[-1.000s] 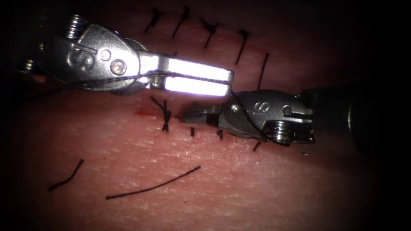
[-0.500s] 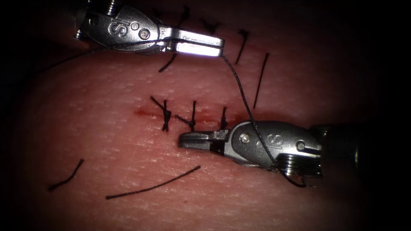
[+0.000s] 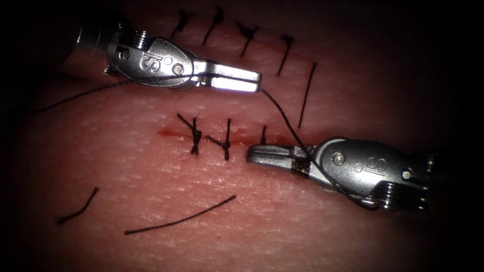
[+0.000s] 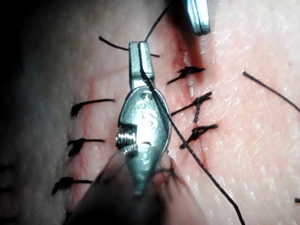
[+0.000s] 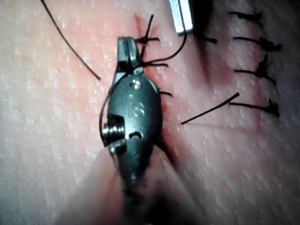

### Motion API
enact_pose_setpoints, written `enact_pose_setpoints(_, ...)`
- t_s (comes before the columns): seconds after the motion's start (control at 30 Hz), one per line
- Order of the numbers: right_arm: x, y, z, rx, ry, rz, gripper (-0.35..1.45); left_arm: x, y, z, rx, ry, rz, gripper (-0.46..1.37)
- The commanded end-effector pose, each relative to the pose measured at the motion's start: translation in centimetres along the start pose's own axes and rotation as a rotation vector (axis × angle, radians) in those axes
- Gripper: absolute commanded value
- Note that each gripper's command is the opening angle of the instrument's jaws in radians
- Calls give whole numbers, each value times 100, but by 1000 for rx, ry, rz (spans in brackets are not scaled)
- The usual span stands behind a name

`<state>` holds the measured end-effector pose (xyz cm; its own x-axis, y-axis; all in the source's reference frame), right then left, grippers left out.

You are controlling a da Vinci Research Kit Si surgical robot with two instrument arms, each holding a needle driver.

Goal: Wound Closure
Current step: Use the left tool to wrap the suture counter-clockwise around the right needle driver, twice.

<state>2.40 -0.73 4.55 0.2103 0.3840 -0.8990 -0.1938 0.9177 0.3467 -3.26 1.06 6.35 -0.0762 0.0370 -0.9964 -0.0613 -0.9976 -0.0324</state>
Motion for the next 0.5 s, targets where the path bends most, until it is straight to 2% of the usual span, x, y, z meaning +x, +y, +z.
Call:
enact_pose_setpoints(0.03, 3, -1, -1, -10, 22, 4, -35, -5, 3, 1, 0, -5, -3, -35)
enact_pose_setpoints(0.23, 16, 2, -4, -49, 94, 13, -35, -15, 19, 10, 4, -12, -3, -35)
enact_pose_setpoints(0.33, 19, 7, -6, -77, 123, 16, -35, -11, 24, 10, 3, -11, -2, -35)
enact_pose_setpoints(0.5, 28, 22, -9, -193, 145, 43, -35, 4, 46, 12, 14, -21, 6, -35)
